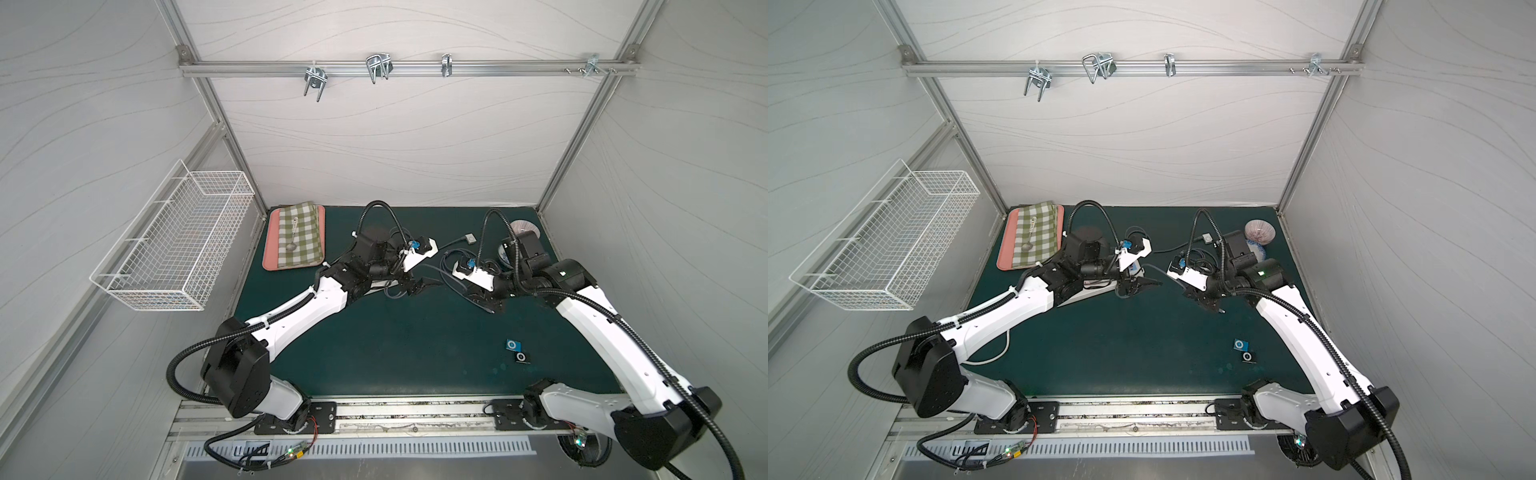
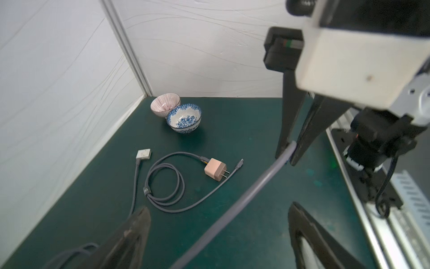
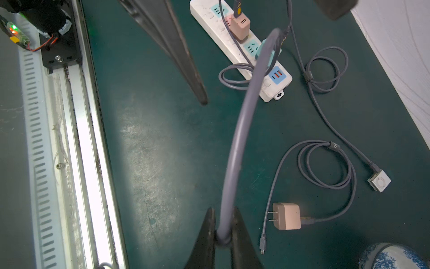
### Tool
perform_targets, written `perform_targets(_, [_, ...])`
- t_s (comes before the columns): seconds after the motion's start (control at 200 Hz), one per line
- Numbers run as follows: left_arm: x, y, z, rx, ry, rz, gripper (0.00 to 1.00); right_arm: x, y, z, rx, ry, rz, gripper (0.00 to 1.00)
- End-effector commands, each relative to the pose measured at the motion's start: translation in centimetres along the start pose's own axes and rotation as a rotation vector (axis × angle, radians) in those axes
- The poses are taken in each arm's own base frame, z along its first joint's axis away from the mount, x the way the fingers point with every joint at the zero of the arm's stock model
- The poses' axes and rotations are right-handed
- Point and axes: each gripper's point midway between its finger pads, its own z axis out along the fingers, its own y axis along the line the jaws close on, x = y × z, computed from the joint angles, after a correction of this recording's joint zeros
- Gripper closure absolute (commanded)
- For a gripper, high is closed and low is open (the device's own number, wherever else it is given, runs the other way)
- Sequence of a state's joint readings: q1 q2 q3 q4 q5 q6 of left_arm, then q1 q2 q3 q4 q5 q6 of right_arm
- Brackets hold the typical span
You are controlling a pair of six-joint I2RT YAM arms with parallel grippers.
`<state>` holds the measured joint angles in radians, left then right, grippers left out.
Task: Charge mp3
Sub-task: Pick up the charging cable from the center of the board.
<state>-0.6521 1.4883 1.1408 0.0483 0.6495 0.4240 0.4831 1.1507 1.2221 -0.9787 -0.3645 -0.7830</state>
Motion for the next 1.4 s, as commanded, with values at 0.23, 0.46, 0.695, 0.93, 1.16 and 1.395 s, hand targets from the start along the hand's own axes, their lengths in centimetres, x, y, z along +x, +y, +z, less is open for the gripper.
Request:
perform_targets(0.23, [-1.5,-2.9,0.5,0.165,-0.046,0.037,0.75,-0.6,0.7,0.5,-0.046,-0.012,-0.082,0.89])
perform_targets(0.46, [-0.8,-3.2,-1.0,0.094,-0.026,0.022,1.0,-1.2,-0.3,1.2,-0.01,-0.044,-0.063,0.71])
perform_targets(0.695, [0.1,-3.3,-3.7,-0.02,-0.007,0.051,1.0,-1.0,0.6,0.9,-0.02,-0.195,0.003,0.53])
perform_targets(0.93, [0.4,-3.8,-4.8,-0.038,0.005,0.072,1.0,-1.8,0.0,-1.6,-0.001,-0.365,0.044,0.49])
perform_targets(1.16, [0.6,-3.8,-5.0,-0.049,0.014,0.085,1.0,-3.8,1.4,-3.0,-0.134,-0.474,0.047,0.5])
perform_targets(1.395, [0.6,-3.9,-5.1,-0.049,0.015,0.088,1.0,-4.3,0.9,-2.7,-0.152,-0.484,0.058,0.57])
